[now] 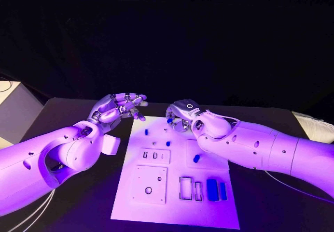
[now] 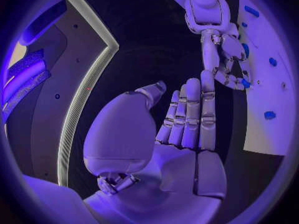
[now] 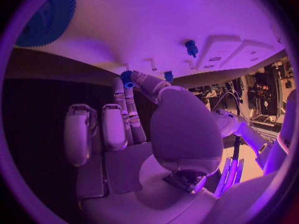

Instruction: Assemble the parts on the task board

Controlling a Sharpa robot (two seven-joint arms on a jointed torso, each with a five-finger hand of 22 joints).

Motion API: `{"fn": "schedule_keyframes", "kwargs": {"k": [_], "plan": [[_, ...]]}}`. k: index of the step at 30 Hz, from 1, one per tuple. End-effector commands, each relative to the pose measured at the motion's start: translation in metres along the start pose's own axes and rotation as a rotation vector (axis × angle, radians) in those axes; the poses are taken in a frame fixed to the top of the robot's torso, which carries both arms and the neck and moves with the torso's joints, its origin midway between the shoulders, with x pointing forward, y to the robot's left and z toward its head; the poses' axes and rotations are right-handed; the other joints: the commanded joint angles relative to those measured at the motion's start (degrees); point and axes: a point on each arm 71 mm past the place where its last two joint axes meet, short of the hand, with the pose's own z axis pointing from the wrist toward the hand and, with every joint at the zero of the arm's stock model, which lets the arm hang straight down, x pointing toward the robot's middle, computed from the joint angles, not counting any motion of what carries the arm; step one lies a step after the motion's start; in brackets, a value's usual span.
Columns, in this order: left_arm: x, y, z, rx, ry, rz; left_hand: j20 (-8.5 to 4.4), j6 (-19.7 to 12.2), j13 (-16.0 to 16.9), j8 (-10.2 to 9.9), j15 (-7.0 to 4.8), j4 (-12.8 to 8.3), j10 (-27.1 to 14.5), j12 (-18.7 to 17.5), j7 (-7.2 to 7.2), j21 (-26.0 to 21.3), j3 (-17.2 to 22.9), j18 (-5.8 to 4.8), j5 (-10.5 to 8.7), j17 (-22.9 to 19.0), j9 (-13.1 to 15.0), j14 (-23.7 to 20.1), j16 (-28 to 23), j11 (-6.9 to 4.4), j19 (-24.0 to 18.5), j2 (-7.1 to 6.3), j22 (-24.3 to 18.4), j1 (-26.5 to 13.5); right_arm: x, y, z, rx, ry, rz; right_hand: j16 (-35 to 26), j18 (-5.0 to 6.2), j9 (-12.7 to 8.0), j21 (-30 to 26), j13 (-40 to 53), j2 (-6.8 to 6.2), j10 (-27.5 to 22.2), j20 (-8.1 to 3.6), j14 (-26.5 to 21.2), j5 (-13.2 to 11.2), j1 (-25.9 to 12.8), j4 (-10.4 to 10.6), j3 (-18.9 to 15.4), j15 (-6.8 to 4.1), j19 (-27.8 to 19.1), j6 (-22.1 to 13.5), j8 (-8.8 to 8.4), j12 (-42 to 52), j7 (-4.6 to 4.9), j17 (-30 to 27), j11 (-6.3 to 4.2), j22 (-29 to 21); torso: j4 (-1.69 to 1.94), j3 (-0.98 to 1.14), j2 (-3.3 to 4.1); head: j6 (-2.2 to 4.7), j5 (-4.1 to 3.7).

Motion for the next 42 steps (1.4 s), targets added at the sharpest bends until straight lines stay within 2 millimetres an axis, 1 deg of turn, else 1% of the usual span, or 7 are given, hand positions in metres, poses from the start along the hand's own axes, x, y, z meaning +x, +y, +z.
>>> {"fn": "schedule_keyframes", "kwargs": {"k": [1,21,25,29,33,35,42], "plan": [[0.0027,-0.0019,0.0001,0.008,0.021,-0.001,-0.04,-0.42,0.06,0.21,-0.12,-0.19,-0.45,0.20,0.43,0.34,0.11,0.49,0.11,-0.09,0.06,-0.32,-0.22,0.09,-0.36,0.25,0.06,0.48,0.0028,0.0011,0.0005,-0.009,0.024,-0.011,0.01,-0.59,0.01,0.18,0.45,0.46,0.58,-0.25,1.06,0.16,1.02,-0.06,0.15,-0.14,1.02,-0.13,0.20,0.15,-0.02,-0.10,-0.65,0.66,0.00,0.01,0.08,-0.19,0.15],[0.0019,-0.0033,0.0003,0.009,0.020,0.002,-0.04,-0.42,0.06,0.21,-0.12,-0.19,-0.45,0.20,0.43,0.34,0.11,0.49,0.11,-0.09,0.06,-0.32,-0.22,0.09,-0.36,0.25,0.06,0.48,0.0058,0.0018,0.0009,-0.008,0.038,-0.010,-0.14,-0.51,0.26,-0.09,0.54,0.11,0.11,-0.13,0.96,-0.19,0.53,0.18,0.21,-0.01,0.80,-0.71,-0.01,-0.09,0.12,-0.46,-0.47,0.33,-0.08,0.01,0.11,-0.22,0.32],[0.0019,-0.0034,0.0003,0.009,0.021,0.002,0.01,-0.50,0.12,0.25,-0.08,-0.23,-0.60,0.33,0.45,0.51,0.16,0.51,0.11,-0.11,0.09,-0.35,-0.21,0.12,-0.50,0.26,0.18,0.50,0.0061,0.0009,0.0012,-0.003,0.039,-0.009,-0.31,-0.42,0.45,-0.49,0.23,-0.76,-2.02,0.30,0.78,-0.52,-0.31,0.66,0.59,0.57,0.48,-2.41,-0.93,-0.39,0.83,-0.91,0.25,-0.09,-0.08,-0.01,0.15,-0.17,0.27],[0.0016,-0.0035,0.0001,0.008,0.020,0.002,0.01,-0.50,0.12,0.25,-0.08,-0.23,-0.60,0.33,0.45,0.51,0.16,0.51,0.11,-0.11,0.09,-0.35,-0.21,0.12,-0.50,0.26,0.18,0.50,0.0064,-0.0004,0.0015,0.000,0.040,-0.009,-3.35,1.05,-0.04,-6.14,-1.75,-3.25,-9.28,1.78,-0.81,-2.06,-1.65,1.68,0.32,2.17,-2.63,-7.32,-4.13,-0.31,2.52,-6.16,2.22,-7.29,-0.11,-0.01,0.18,-0.12,0.25],[0.0017,-0.0036,0.0001,0.008,0.022,0.002,0.00,-0.55,0.20,0.34,-0.16,-0.72,-0.82,0.53,0.39,0.83,0.84,0.59,0.14,-0.17,0.15,-0.45,-0.24,0.05,-0.71,0.73,0.39,1.28,0.0065,-0.0017,0.0012,0.004,0.042,-0.010,-5.64,2.25,-0.52,-11.47,-3.38,-3.03,-14.52,2.12,-1.64,-2.97,-0.02,2.33,-4.68,2.30,-5.01,-10.95,-6.62,0.09,1.75,-9.78,2.33,-13.28,-0.10,0.00,0.17,-0.11,0.24],[0.0018,-0.0037,0.0001,0.008,0.024,0.001,-0.08,-0.57,0.28,0.42,-0.24,-1.40,-1.01,0.75,0.42,1.36,1.89,0.63,0.14,-0.27,0.19,-0.57,-0.31,0.04,-0.95,1.12,0.75,2.14,0.0066,-0.0023,0.0008,0.006,0.043,-0.010,-6.57,2.52,-0.58,-13.22,-4.08,-2.18,-15.82,2.24,-1.86,-2.85,1.57,3.05,-8.64,2.45,-5.39,-11.13,-7.05,0.40,2.31,-11.16,2.56,-14.99,-0.09,0.02,0.19,-0.12,0.22],[0.0009,-0.0031,0.0004,0.005,0.022,0.001,-0.03,-0.66,0.33,0.44,-0.15,-1.38,-1.19,0.92,0.53,1.73,2.07,0.59,0.11,-0.32,0.20,-0.59,-0.31,0.15,-1.22,0.86,1.01,1.80,0.0039,-0.0064,-0.0068,0.014,0.034,0.003,-6.28,2.46,-0.72,-13.66,-4.94,-1.24,-16.43,2.20,-1.47,-2.58,3.72,5.45,-14.49,2.41,-4.68,-11.12,-7.68,1.37,2.20,-10.80,2.53,-14.89,-0.01,0.06,0.07,0.08,0.04]]}}
